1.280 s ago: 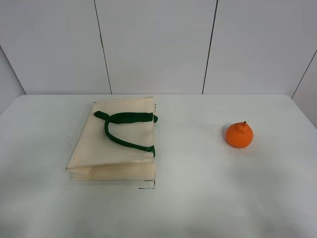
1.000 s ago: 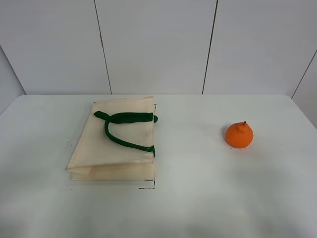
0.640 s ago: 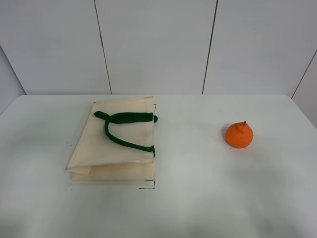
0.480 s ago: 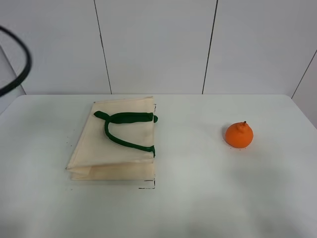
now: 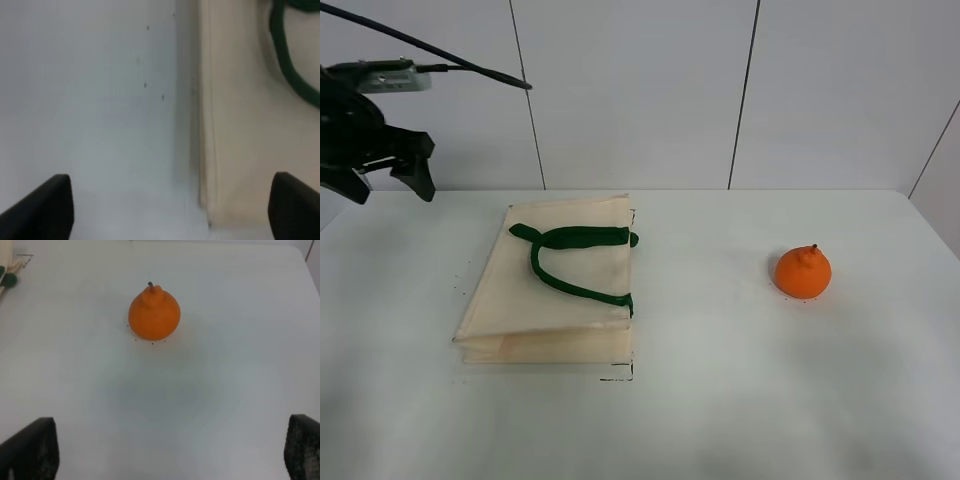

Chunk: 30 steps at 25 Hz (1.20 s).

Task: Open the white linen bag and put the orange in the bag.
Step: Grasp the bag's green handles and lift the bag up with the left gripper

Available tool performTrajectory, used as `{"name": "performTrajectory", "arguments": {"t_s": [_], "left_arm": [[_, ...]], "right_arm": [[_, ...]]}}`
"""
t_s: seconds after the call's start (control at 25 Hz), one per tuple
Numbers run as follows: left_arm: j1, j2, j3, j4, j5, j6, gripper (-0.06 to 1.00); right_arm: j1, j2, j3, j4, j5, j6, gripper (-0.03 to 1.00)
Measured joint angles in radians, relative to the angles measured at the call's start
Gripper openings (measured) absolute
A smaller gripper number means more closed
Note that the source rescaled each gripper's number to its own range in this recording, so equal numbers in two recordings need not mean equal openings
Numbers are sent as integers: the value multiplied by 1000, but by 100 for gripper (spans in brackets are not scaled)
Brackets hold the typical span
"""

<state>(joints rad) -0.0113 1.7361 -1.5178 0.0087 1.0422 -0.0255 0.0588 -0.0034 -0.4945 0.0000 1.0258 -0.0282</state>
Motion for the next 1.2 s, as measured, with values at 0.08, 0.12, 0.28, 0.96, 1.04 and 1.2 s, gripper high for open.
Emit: {"name": "performTrajectory", "arguments": {"t_s": [0.08, 0.12, 0.28, 0.96, 1.04, 1.2], "left_arm": [[-18, 97, -66, 2, 19, -38, 100], [-36, 138, -95, 4, 27, -55, 100], [-138, 250, -172, 3, 25, -126, 100], [-291, 490, -229, 21, -160, -289, 100], [-291, 513, -230, 21, -170, -289, 100], [-291, 566, -232, 24, -183, -290, 100]], "right_arm": [[0, 0, 0, 0, 0, 0, 100], [0, 0, 0, 0, 0, 0, 100], [0, 0, 0, 0, 0, 0, 100], [0, 0, 0, 0, 0, 0, 100], [0, 0, 0, 0, 0, 0, 100], [0, 0, 0, 0, 0, 0, 100]]}}
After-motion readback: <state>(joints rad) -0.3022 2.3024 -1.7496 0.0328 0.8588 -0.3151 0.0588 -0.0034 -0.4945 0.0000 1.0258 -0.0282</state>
